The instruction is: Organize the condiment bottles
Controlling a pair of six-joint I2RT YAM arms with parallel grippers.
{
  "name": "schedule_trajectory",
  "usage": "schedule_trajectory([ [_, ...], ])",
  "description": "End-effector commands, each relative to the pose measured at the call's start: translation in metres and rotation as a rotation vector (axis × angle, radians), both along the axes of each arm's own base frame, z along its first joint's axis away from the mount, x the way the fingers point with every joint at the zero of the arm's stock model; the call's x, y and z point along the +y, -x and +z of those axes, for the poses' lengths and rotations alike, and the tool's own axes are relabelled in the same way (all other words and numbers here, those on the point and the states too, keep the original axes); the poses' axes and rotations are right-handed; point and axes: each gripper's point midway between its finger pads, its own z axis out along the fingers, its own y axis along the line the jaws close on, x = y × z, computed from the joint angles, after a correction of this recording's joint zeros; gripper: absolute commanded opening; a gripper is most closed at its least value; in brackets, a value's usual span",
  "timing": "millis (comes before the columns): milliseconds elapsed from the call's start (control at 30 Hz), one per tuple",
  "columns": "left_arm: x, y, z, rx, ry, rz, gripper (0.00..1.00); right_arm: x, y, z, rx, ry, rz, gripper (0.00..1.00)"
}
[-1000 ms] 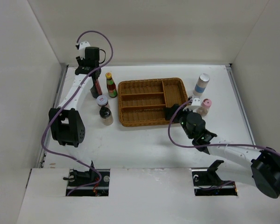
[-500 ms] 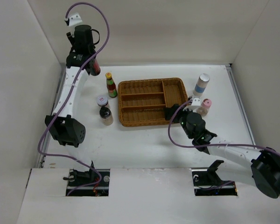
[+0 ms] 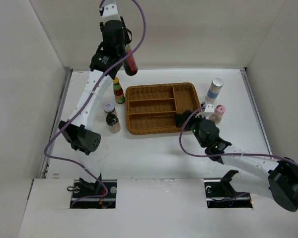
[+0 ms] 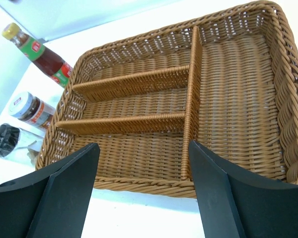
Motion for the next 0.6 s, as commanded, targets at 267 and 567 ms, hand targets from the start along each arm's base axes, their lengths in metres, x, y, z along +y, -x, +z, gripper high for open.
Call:
schedule_trajectory([
  [267, -0.06, 0.01, 0.016, -0.135, 0.059, -0.114, 0.09, -0.006, -0.003, 0.032, -0.079, -0.079, -0.017, 0.79],
  [567, -0.076, 0.003, -0.045, -0.061, 0.029, -0.131, 0.09, -0.007, -0.003, 0.034, -0.081, -0.082, -0.017, 0.79],
])
